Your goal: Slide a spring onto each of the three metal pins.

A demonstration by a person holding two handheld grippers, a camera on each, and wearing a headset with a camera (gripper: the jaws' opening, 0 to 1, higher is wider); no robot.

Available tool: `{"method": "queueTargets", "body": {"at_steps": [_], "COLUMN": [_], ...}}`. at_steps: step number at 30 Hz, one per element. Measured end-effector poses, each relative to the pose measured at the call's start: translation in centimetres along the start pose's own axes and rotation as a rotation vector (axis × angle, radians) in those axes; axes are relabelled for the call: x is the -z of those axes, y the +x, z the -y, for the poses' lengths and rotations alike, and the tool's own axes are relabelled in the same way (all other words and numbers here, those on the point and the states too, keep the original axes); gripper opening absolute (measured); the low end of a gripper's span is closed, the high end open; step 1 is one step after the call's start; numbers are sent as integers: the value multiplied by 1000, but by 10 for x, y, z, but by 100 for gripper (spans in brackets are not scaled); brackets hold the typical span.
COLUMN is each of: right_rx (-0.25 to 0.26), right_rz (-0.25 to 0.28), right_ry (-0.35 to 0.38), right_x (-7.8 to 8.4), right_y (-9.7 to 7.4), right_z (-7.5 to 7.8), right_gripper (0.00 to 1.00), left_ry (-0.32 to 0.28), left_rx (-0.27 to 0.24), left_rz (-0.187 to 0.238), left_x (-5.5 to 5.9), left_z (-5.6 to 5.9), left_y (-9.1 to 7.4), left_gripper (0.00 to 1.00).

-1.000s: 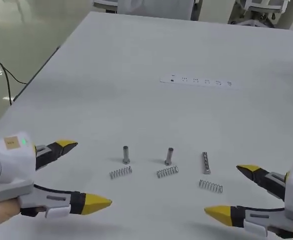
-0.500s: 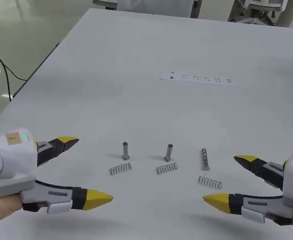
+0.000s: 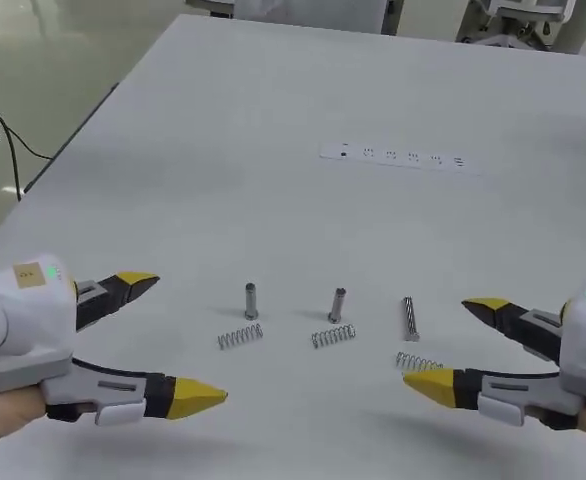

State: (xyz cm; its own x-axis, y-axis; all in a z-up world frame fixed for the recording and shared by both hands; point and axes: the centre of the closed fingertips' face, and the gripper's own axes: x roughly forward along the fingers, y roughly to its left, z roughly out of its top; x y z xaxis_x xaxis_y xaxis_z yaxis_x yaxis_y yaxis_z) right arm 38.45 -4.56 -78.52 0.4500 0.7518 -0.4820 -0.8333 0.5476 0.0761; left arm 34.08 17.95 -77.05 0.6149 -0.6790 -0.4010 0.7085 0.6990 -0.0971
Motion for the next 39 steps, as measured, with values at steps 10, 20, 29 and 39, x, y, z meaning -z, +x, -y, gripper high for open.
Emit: {"method": "queueTargets", "body": {"at_steps": [10, 20, 29, 39], "right_rx": [10, 6, 7, 46], "right_rz": [-2, -10, -41, -86], "right_ry": [14, 28, 39, 63], "right_x": [-9, -13, -10, -9], "right_y": [5, 10, 15, 23], "right_z": [10, 11, 16, 28], "right_gripper": [69, 65, 60, 55], "left_ry": [0, -9, -12, -16], "left_rx": [5, 2, 0, 2], "left_rz": [-4, -9, -9, -11], "left_x": [2, 5, 6, 7], "left_z": [-1, -1, -2, -2], "left_y": [2, 2, 3, 2], "left_gripper": [98, 98, 98, 97]}}
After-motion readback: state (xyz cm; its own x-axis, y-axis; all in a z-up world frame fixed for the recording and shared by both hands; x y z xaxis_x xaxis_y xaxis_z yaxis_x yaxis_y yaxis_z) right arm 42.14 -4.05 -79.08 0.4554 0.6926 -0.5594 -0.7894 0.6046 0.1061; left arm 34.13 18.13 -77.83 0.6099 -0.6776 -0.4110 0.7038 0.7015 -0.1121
